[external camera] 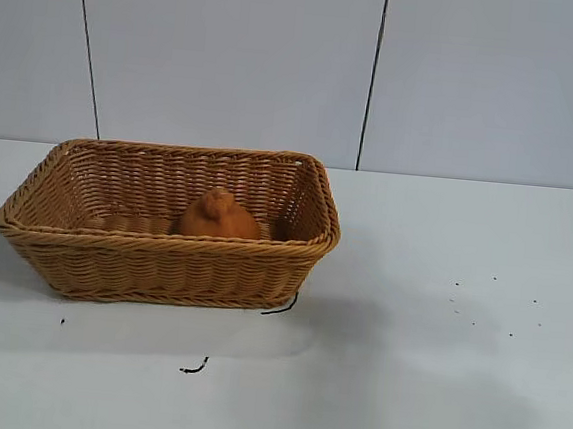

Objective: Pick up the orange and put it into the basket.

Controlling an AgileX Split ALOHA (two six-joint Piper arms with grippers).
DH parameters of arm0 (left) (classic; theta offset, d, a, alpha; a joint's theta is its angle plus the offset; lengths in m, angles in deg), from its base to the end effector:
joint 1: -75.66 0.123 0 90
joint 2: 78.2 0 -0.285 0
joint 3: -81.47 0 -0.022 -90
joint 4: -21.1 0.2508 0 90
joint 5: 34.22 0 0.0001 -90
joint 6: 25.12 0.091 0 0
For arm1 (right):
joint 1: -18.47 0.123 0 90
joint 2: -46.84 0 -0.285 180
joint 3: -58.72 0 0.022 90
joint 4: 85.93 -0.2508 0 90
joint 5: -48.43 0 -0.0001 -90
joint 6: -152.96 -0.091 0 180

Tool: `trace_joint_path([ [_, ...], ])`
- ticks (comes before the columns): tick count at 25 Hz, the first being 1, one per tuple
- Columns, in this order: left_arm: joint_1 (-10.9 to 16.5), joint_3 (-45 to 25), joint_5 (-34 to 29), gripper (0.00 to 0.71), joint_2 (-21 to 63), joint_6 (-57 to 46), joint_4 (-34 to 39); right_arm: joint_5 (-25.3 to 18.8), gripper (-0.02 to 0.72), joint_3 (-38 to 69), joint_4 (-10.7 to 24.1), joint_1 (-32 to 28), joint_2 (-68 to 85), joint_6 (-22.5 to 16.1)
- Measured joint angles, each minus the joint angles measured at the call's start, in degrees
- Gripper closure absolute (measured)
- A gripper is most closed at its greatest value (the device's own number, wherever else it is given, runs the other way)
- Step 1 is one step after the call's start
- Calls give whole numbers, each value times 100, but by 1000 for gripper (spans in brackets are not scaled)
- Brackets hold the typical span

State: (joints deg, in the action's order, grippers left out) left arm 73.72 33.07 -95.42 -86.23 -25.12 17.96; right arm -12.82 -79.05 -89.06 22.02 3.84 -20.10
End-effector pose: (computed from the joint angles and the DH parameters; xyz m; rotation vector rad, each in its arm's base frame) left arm -0.0050 -0.0042 0.2776 0.0375 2.0526 -0.0867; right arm 0.0894 0.0099 0.2843 -0.2185 2.5456 0.0485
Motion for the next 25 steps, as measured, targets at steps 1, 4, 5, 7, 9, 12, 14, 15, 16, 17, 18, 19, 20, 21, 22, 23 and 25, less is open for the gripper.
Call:
trace_joint_path([
  [1, 0, 0, 0, 71, 0, 0, 0, 61, 60, 158, -5, 0, 326, 15],
  [4, 0, 0, 0, 71, 0, 0, 0, 115, 60, 575, -5, 0, 1147, 20],
  [5, 0, 0, 0, 71, 0, 0, 0, 156, 60, 602, -5, 0, 1387, 20],
  [7, 0, 0, 0, 71, 0, 0, 0, 235, 60, 614, -5, 0, 1771, 20],
  [9, 0, 0, 0, 71, 0, 0, 0, 247, 61, 614, -5, 0, 2093, 20],
  [12, 0, 0, 0, 71, 0, 0, 0, 241, 62, 621, -5, 0, 2398, 20],
  [14, 0, 0, 0, 71, 0, 0, 0, 243, 62, 625, 2, 0, 2511, 9],
  [15, 0, 0, 0, 71, 0, 0, 0, 250, 62, 625, 18, 0, 2553, -14],
  [16, 0, 0, 0, 71, 0, 0, 0, 250, 62, 625, 45, -21, 2593, -52],
  [17, 0, 0, 0, 71, 0, 0, 0, 250, 62, 625, 83, -49, 2624, -108],
  [18, 0, 0, 0, 71, 0, 0, 0, 250, 62, 625, 117, -97, 2675, -145],
  [19, 0, 0, 0, 71, 0, 0, 0, 250, 62, 628, 138, -151, 2735, -160],
  [20, 0, 0, 0, 71, 0, 0, 0, 250, 62, 632, 150, -197, 2808, -172],
  [21, 0, 0, 0, 71, 0, 0, 0, 250, 63, 632, 150, -230, 2881, -172],
  [22, 0, 0, 0, 71, 0, 0, 0, 250, 64, 632, 150, -249, 2983, -172],
  [23, 0, 0, 0, 71, 0, 0, 0, 255, 64, 632, 150, -261, 3100, -172],
  [25, 0, 0, 0, 71, 0, 0, 0, 255, 64, 632, 156, -282, 3329, -183],
])
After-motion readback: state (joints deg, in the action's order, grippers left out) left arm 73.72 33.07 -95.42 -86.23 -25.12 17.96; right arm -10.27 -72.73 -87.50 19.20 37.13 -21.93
